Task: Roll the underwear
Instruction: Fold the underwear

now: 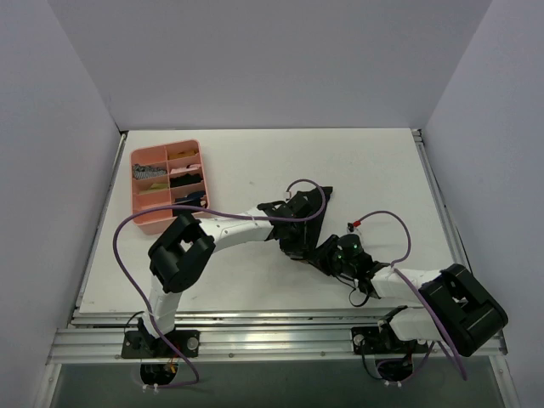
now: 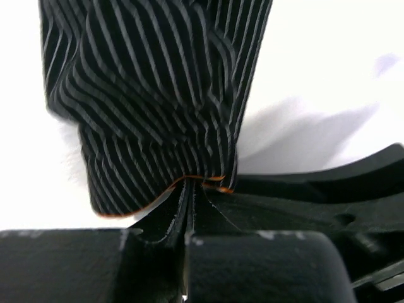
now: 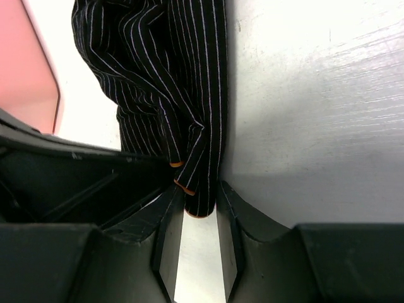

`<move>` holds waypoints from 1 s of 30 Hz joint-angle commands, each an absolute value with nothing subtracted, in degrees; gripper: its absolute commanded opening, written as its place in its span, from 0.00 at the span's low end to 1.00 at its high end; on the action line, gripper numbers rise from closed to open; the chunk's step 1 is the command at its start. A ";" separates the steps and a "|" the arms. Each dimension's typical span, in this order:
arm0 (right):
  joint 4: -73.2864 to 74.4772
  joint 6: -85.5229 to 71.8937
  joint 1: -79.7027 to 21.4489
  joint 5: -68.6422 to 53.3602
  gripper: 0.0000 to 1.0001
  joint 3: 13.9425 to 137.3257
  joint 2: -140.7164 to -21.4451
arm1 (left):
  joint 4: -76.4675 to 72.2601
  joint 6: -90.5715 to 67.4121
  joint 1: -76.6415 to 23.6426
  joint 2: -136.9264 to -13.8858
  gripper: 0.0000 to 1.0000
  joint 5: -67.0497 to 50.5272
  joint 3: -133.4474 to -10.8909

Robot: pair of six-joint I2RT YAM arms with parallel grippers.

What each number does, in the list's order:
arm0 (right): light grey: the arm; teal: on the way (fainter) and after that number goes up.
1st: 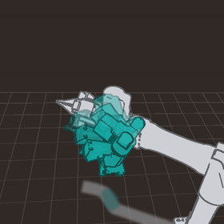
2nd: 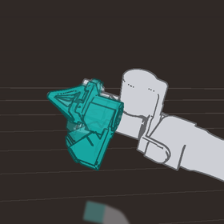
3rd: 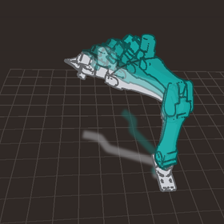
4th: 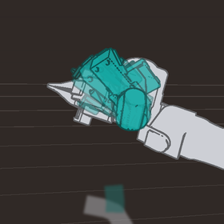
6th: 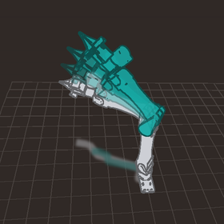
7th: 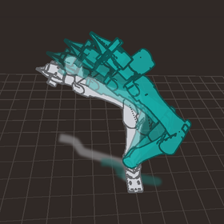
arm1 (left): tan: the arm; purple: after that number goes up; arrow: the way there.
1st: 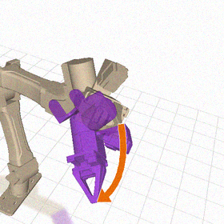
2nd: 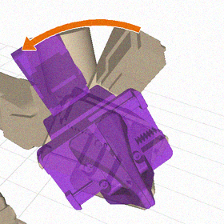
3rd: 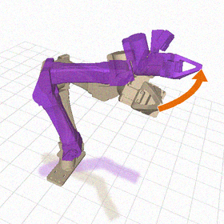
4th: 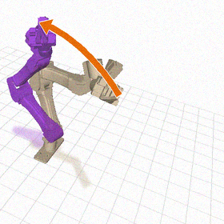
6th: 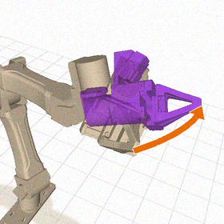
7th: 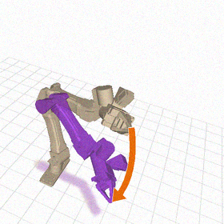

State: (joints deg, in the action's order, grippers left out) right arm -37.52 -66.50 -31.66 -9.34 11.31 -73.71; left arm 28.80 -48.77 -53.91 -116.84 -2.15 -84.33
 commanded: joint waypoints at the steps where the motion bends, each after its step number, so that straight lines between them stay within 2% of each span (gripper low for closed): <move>1: -36.92 -65.57 -32.17 -8.26 0.25 11.78 -73.30 | 27.07 -48.60 -56.25 -111.89 0.02 -4.22 -81.66; 5: -34.20 -64.25 -32.26 -9.84 0.31 12.04 -69.19 | 27.51 -48.52 -56.08 -112.50 0.02 -4.04 -80.94; 13: -16.01 -59.86 -32.17 -7.91 0.43 15.55 -53.89 | 29.18 -47.29 -55.90 -115.14 0.02 -3.34 -83.67; 20: -12.30 -59.59 -31.82 -5.80 0.37 18.10 -50.71 | 29.09 -47.64 -55.81 -114.96 0.02 -3.08 -82.79; 27: -11.77 -57.75 -31.20 -3.52 0.31 24.78 -62.64 | 31.02 -47.99 -55.81 -114.52 0.02 -2.29 -84.11; 30: -11.87 -57.39 -30.94 -2.99 0.28 27.06 -66.88 | 30.59 -48.86 -55.90 -113.30 0.10 -1.67 -84.03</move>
State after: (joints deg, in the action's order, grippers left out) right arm -12.56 -58.76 -31.42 -5.76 23.83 -63.94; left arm 30.35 -48.53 -55.99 -115.02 -2.94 -81.62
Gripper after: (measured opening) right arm 0.285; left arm 0.086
